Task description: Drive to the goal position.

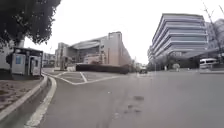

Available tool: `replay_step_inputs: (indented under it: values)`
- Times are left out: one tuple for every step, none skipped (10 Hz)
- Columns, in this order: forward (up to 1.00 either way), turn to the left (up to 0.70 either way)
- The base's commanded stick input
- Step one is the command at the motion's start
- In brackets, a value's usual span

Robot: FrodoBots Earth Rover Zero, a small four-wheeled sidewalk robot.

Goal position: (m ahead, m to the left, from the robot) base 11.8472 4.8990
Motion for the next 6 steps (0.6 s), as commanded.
replay_step_inputs:
  values:
    - [0.70, 0.00]
    - [0.70, 0.00]
    - [0.70, 0.00]
    - [0.70, 0.00]
    - [0.70, 0.00]
    - [0.70, 0.00]
